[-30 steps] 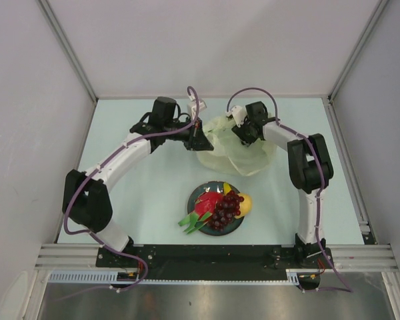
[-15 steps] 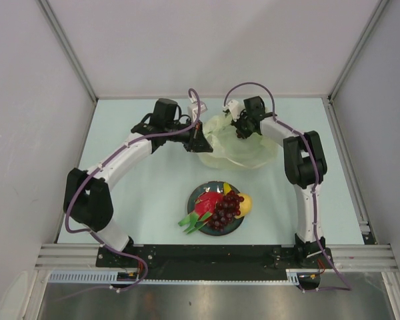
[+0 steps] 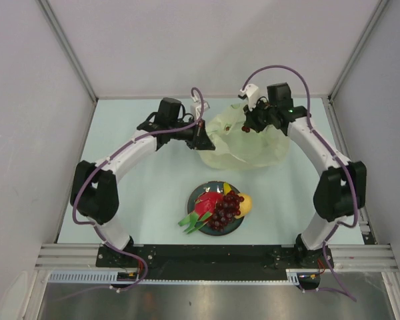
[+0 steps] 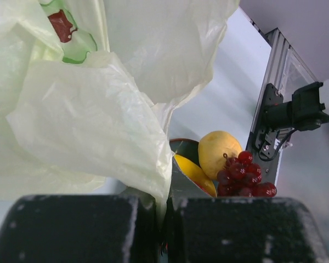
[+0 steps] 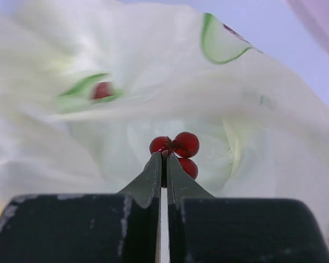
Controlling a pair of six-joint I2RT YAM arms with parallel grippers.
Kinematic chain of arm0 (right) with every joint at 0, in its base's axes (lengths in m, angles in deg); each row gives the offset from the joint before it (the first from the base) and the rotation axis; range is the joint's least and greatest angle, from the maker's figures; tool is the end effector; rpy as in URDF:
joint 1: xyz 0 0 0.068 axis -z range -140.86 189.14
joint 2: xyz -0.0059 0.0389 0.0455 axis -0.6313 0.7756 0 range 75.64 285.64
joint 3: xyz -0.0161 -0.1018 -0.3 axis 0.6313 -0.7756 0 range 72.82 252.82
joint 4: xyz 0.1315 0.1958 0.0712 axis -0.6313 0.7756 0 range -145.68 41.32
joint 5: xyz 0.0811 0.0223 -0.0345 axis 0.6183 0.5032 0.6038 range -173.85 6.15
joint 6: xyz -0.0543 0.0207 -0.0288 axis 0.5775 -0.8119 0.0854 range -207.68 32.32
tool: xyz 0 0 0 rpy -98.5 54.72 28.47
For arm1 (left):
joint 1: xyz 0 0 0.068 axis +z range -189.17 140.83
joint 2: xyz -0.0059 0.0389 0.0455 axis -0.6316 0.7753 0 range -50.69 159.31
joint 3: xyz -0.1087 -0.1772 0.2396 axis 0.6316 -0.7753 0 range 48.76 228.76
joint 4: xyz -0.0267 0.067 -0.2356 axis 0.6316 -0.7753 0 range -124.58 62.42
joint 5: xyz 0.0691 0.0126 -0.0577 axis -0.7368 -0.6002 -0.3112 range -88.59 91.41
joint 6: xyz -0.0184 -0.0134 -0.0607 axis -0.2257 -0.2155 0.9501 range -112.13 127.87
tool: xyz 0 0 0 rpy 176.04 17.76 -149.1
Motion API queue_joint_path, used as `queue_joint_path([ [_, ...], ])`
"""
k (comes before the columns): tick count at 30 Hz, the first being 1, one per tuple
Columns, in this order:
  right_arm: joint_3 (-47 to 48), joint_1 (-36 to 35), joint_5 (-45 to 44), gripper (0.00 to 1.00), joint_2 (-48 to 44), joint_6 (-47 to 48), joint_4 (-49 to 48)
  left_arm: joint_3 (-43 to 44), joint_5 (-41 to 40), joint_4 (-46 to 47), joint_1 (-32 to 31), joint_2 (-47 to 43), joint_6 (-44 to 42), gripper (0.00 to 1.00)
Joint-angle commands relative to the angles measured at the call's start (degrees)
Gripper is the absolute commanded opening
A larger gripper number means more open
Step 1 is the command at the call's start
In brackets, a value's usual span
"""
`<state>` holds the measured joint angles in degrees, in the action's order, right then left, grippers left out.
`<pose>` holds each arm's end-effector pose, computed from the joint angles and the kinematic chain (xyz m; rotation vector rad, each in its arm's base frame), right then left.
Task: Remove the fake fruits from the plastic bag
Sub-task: Take out the fake fruit from the plastic bag, then place the fake fruit on the plate.
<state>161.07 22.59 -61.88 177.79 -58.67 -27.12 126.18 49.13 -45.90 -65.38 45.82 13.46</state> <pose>0.3884 0.1353 0.3379 -1.0532 2.0087 0.3282 0.3216 -0.2000 0.3374 0.8619 2.0661 -1.2264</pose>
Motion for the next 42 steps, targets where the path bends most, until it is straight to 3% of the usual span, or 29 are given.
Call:
queue_joint_path([
  [1,-2.98,0.03,7.45,0.0,-9.4,-1.59,5.71,4.75,-0.26,3.3,0.29,2.97,1.97,0.0],
  [6,-5.1,-2.68,11.86,0.0,-16.44,-2.3,9.67,9.22,-1.66,3.39,0.38,6.4,1.97,0.0],
  [13,-7.65,-14.88,11.34,0.0,-20.76,-1.51,11.78,15.38,-4.57,4.26,2.04,9.22,3.9,0.0],
  [17,-8.0,-18.59,10.81,0.0,-17.69,-0.36,12.4,15.47,-2.64,5.93,4.06,8.96,6.54,0.0],
  [28,-8.0,-19.57,11.51,0.0,-2.5,0.87,9.68,12.14,1.67,9.71,6.62,6.67,11.02,0.0],
  [42,-7.65,-20.18,14.41,0.0,4.9,1.92,10.91,9.94,1.67,10.59,6.71,6.24,11.99,0.0],
])
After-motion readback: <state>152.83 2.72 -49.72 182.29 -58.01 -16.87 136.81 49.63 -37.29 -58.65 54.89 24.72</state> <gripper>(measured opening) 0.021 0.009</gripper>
